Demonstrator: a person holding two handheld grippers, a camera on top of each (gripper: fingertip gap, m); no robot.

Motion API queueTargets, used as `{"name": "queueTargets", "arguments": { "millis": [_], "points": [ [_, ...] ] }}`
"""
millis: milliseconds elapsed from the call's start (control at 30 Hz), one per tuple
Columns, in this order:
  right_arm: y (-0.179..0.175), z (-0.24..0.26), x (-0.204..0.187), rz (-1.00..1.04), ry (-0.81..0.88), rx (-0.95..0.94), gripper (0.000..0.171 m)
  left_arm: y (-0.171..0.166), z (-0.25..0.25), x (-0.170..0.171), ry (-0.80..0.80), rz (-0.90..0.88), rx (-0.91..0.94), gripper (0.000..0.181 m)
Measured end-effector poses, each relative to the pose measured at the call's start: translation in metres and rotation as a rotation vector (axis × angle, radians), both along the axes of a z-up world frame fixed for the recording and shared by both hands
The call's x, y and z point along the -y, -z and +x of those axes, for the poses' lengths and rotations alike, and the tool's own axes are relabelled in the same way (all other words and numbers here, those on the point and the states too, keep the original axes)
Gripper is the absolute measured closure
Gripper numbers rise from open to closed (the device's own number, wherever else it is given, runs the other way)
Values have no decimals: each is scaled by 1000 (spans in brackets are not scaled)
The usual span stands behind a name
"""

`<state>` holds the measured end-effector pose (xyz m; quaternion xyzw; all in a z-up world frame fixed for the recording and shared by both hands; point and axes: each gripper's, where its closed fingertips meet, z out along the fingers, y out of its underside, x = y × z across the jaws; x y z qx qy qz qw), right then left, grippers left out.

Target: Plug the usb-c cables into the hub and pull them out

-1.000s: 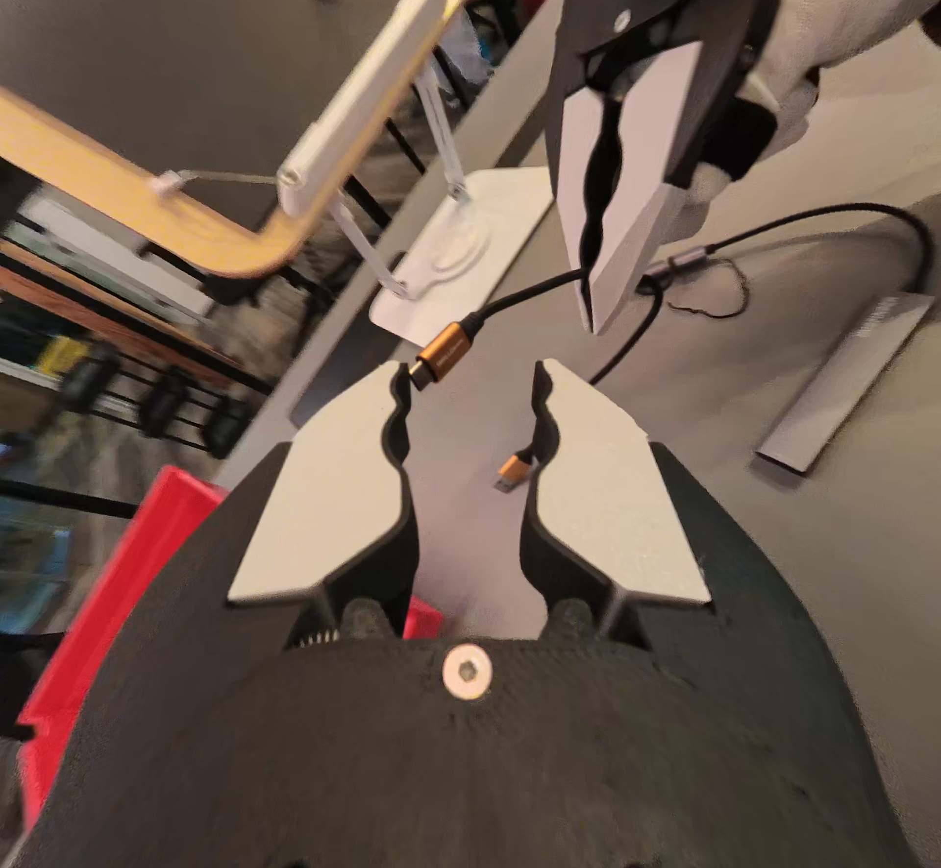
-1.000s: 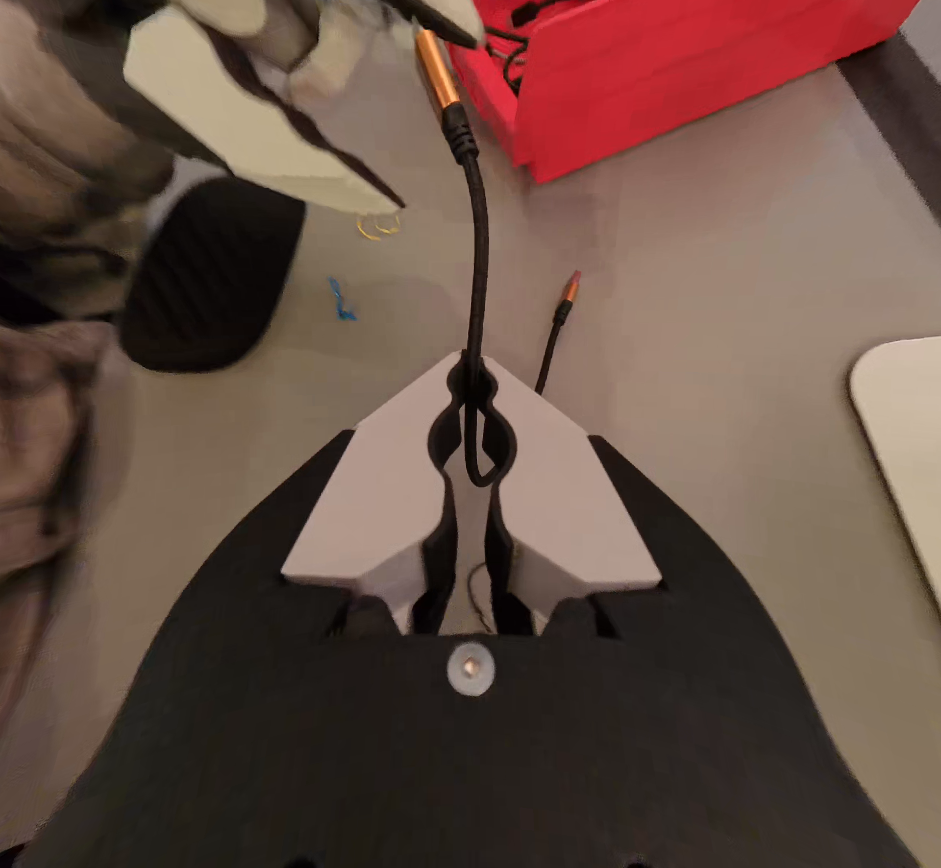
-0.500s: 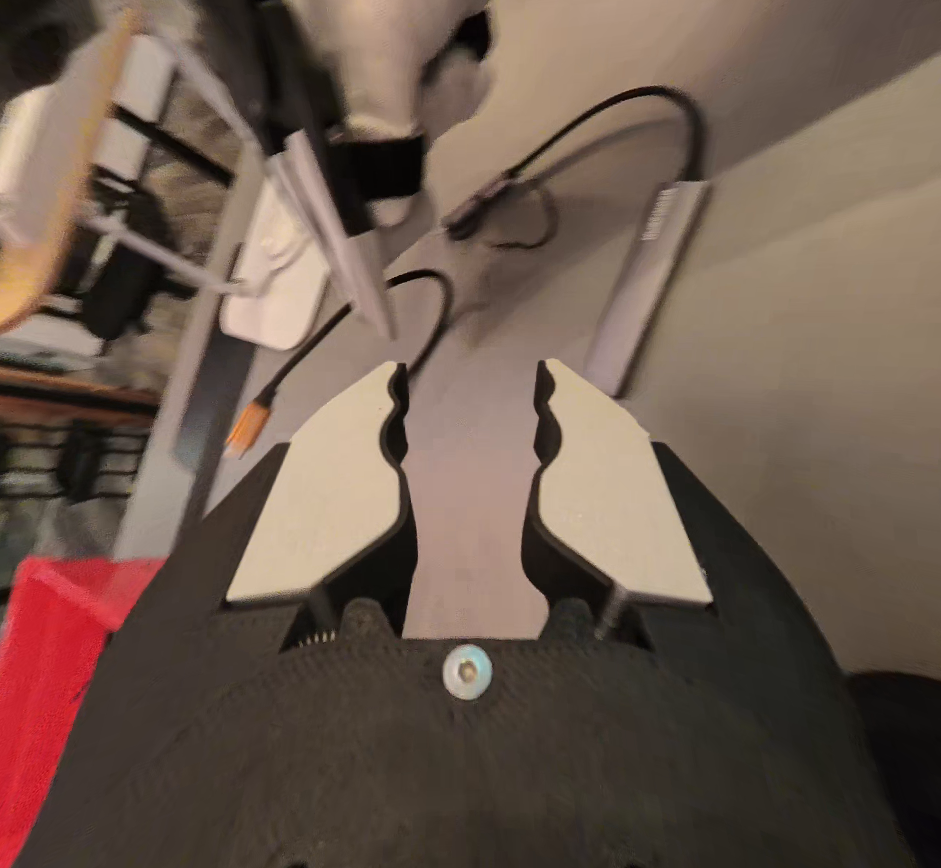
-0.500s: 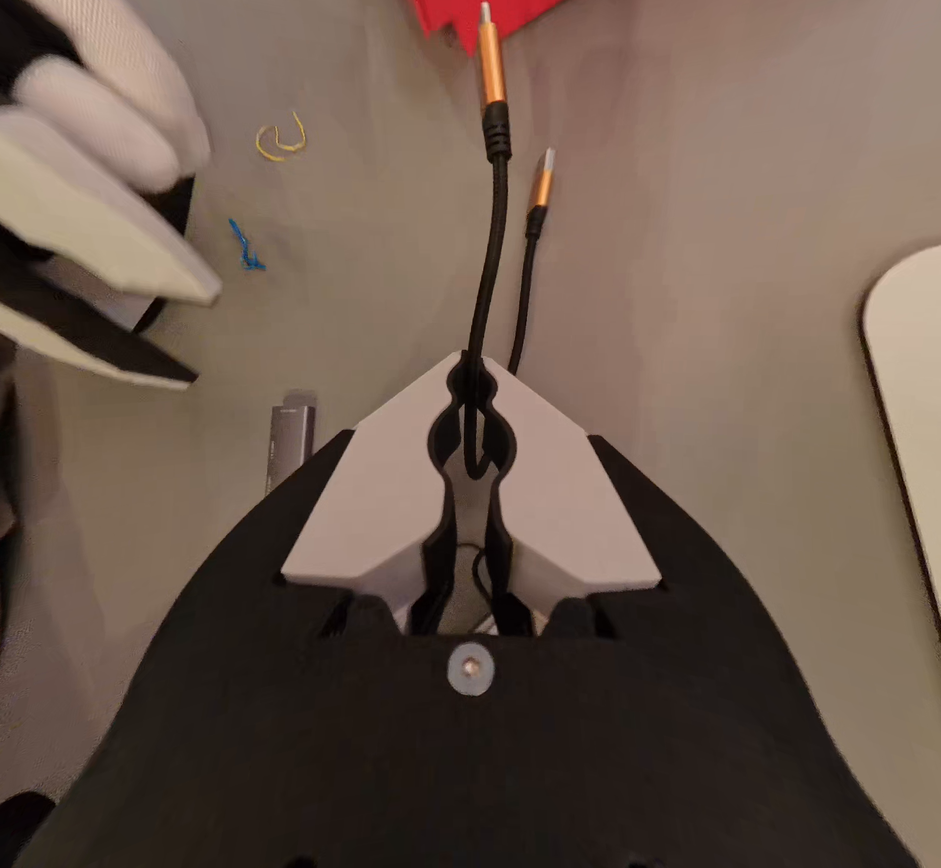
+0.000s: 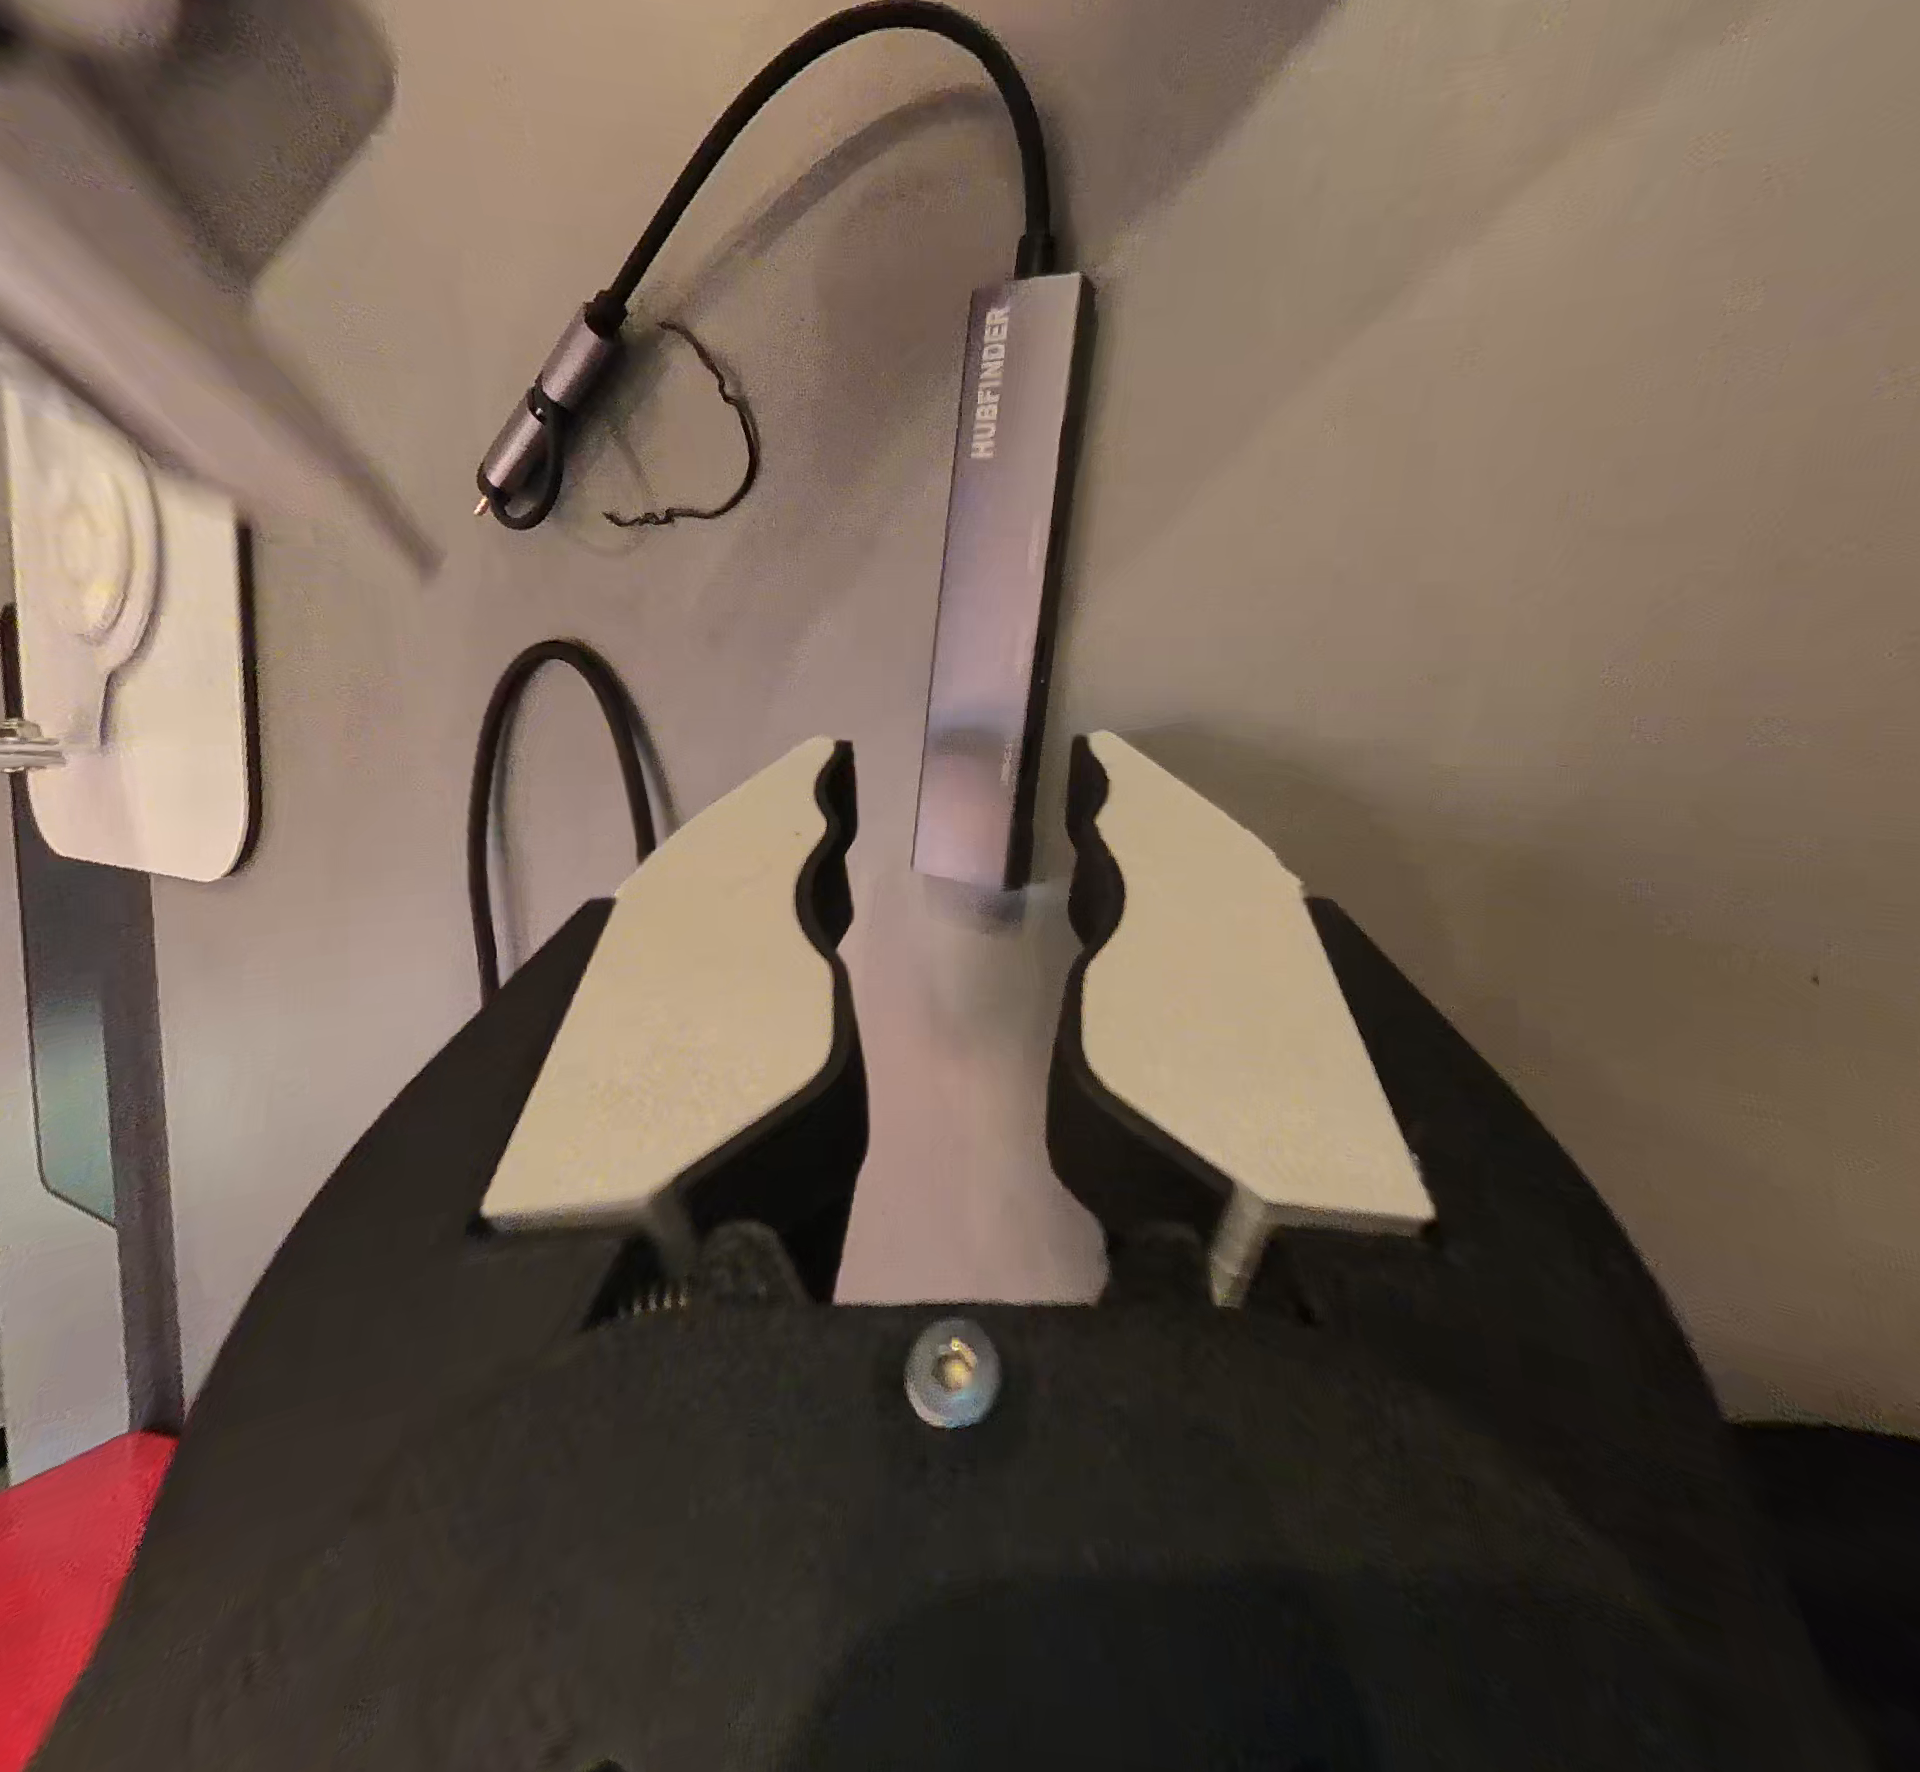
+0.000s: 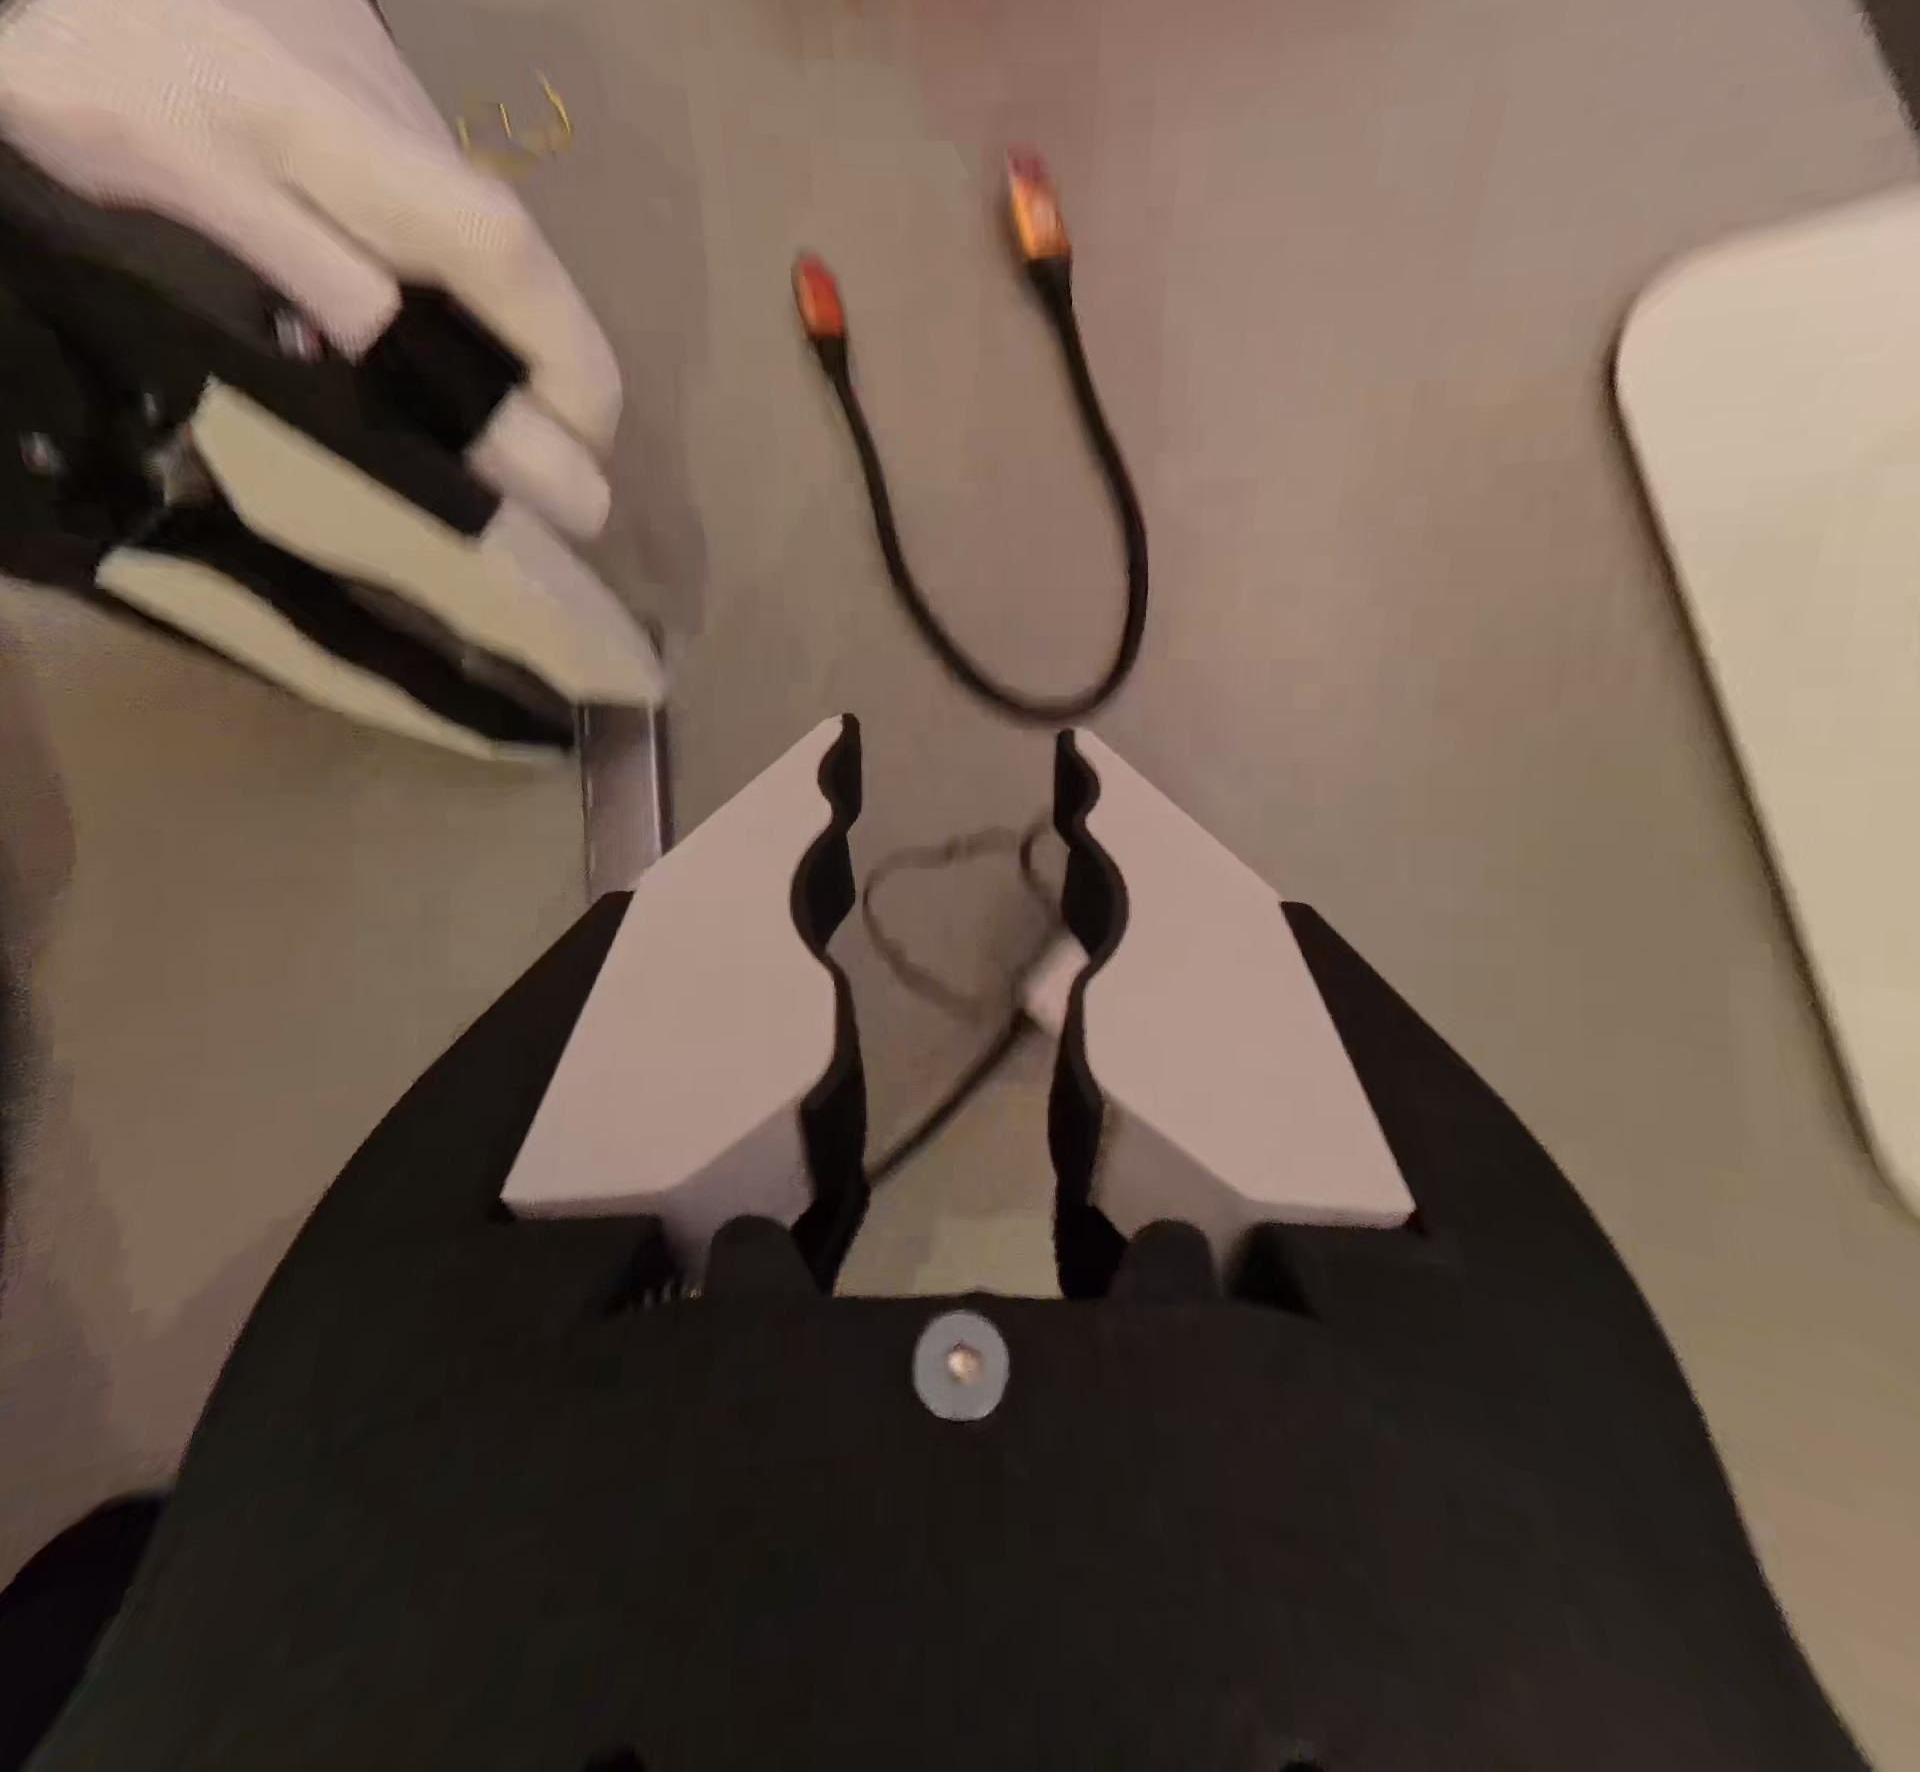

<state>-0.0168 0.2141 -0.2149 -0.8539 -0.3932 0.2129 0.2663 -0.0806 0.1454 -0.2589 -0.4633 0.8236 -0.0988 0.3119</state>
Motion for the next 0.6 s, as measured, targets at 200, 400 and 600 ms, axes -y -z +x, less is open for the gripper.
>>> {"name": "queueTargets", "arguments": {
  "millis": [200, 400, 600],
  "points": [
    [42, 61, 59, -113, 188, 96, 149, 1, 5, 1, -2, -5, 16, 147],
    [50, 52, 62, -85, 220, 69, 169, 1, 7, 1, -19, 8, 13, 147],
    [29, 49, 50, -6, 288, -88, 171, -6, 7, -7, -95, 43, 71, 133]
  ]
}}
